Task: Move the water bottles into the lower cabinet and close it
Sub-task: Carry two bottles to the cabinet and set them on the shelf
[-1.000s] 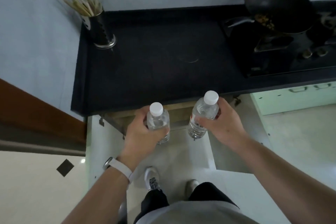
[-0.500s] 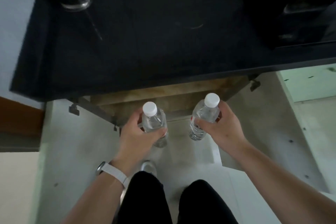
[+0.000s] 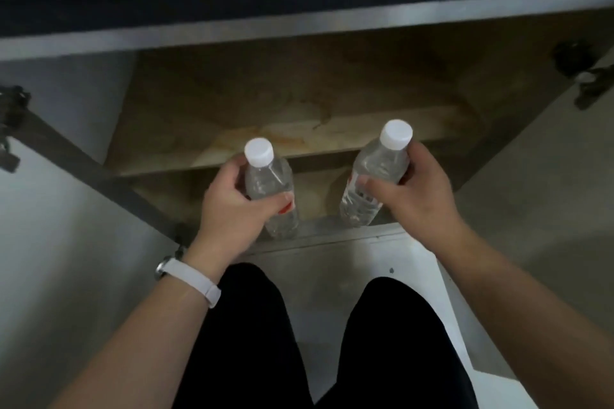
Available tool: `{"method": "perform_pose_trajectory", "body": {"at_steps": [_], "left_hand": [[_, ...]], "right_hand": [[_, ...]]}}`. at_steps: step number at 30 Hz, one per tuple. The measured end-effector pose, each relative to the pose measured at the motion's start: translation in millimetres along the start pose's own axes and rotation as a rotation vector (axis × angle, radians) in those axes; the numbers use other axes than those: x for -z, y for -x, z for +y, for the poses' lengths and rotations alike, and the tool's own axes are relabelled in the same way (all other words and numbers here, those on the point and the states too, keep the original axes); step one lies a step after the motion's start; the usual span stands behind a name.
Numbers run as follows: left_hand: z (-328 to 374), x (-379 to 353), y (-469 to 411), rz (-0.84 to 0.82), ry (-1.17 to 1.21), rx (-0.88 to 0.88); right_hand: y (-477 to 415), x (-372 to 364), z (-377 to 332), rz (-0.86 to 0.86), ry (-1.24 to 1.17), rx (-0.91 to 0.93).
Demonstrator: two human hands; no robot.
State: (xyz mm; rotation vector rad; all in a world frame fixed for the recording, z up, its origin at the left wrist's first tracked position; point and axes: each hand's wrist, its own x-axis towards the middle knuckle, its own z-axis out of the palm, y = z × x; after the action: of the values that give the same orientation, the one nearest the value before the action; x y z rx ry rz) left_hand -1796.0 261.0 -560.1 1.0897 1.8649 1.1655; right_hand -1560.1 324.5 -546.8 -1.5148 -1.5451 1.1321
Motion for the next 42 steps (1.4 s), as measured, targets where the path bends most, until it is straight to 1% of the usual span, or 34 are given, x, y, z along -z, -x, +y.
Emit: {"method": "perform_pose_trajectory", "body": {"at_steps": [4, 8, 11, 16, 22, 27, 29, 32, 37, 40, 42], "left_hand": [[3.5, 8.6, -16.8, 0.064, 0.033, -0.082], [26.1, 24.0, -34.0, 0.094, 0.032, -0.154], [42.9, 34.2, -48.8, 0.077, 0.016, -0.183], [62.5, 35.1, -67.2, 0.065, -0.002, -0.240], [63.1, 21.8, -94.0, 0.102, 0.020, -0.209], [52.5, 9.5, -106.6, 0.150, 0.035, -0.179], [49.4, 5.3, -111.4, 0.151, 0.038, -0.194], [48.8, -1.0, -114.6, 0.129, 0.031, -0.191], [33.2, -8.7, -114.2, 0.124, 0.020, -0.186], [14.8, -13.4, -111.4, 0.113, -0.008, -0.141], [3.3, -18.5, -110.5, 0.118, -0.025, -0.126]], "right_hand": [[-16.9, -0.5, 2.6, 0.055, 0.017, 0.087], [-32.2, 1.1, -21.9, 0.102, -0.007, 0.160], [-45.0, -1.7, -41.9, 0.091, -0.031, 0.202], [-72.0, -17.1, -63.5, 0.075, -0.081, 0.214], [-104.2, -40.1, -65.6, 0.029, -0.101, 0.214], [-118.7, -54.9, -53.9, 0.028, -0.134, 0.220], [-121.6, -59.3, -47.7, 0.017, -0.120, 0.252], [-122.7, -59.3, -39.6, 0.010, -0.141, 0.231], [-119.1, -60.2, -6.8, -0.058, -0.051, 0.176], [-118.9, -63.3, 9.1, -0.059, -0.026, 0.156], [-121.6, -64.1, 13.9, -0.054, -0.005, 0.176]]}}
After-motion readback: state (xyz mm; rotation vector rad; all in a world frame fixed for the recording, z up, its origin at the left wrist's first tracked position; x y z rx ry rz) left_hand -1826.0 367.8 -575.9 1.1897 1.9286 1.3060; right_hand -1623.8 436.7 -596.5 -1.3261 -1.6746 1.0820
